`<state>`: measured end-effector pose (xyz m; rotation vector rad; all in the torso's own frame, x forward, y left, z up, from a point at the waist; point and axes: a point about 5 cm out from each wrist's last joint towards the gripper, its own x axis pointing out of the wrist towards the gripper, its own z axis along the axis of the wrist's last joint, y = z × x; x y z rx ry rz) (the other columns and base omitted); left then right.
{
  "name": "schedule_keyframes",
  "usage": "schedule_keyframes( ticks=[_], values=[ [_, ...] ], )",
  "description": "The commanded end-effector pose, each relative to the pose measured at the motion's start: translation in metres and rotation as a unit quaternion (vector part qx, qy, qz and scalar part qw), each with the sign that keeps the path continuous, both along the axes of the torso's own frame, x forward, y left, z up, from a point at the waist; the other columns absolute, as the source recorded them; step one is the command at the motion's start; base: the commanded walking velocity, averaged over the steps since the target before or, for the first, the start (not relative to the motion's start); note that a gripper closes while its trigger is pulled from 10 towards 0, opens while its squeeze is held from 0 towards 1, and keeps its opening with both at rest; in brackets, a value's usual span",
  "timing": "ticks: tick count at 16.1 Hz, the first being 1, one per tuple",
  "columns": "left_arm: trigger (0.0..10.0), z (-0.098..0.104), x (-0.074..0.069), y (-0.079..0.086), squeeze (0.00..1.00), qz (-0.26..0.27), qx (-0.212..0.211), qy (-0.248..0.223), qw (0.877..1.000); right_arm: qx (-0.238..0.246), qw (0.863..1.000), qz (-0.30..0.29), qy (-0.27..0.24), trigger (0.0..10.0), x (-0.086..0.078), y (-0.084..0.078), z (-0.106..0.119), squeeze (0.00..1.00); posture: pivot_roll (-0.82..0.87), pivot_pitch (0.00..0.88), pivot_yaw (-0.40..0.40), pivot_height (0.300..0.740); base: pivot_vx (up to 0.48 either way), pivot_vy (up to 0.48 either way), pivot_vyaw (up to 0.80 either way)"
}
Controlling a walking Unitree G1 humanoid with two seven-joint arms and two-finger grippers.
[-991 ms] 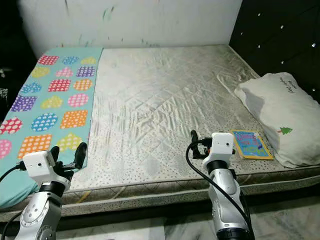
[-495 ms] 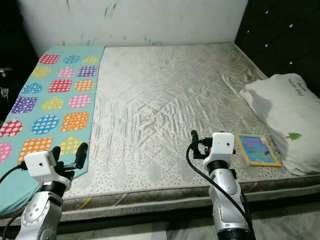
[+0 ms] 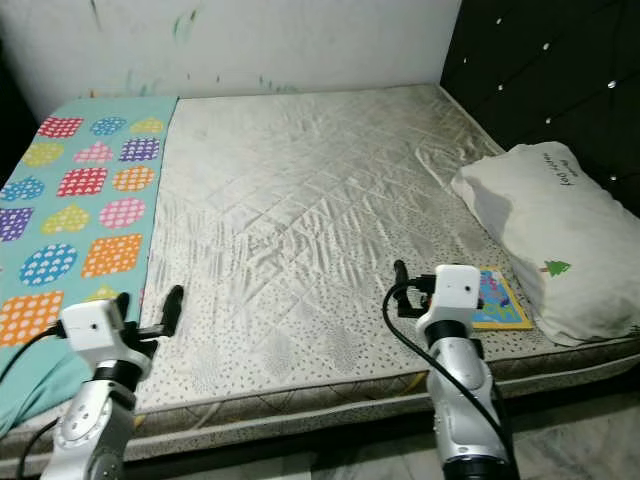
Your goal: Clean up the room
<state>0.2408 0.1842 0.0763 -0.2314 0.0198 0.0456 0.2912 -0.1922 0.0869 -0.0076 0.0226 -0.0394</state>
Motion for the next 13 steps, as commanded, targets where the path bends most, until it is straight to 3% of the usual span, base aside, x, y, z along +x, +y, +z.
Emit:
schedule_keyframes(
  ticks=[1, 3, 13],
  values=[
    [10.0, -0.0009, -0.0004, 0.0042, 0.0, 0.007, 0.001, 0.003, 1.0, 0.0, 1.0, 0.008, -0.004, 10.0, 0.0003, 0.0038, 0.0012, 0.0, 0.06, 0.039, 0.011, 0.74, 0.0, 0.0, 0.0],
    [10.0, -0.001, 0.0, 0.0033, 0.0, 0.003, -0.002, 0.003, 1.0, -0.001, 1.0, 0.007, -0.004, 10.0, 0.0002, 0.0035, 0.0011, 0.0, 0.06, 0.039, 0.011, 0.74, 0.0, 0.187, 0.0],
    [10.0, -0.0014, 0.0016, 0.0, 0.0, 0.006, -0.008, 0.002, 1.0, -0.007, 1.0, 0.013, -0.001, 10.0, 0.0009, 0.0013, 0.0009, 0.0, 0.05, 0.039, 0.003, 0.74, 0.0, 0.476, 0.0]
  ],
)
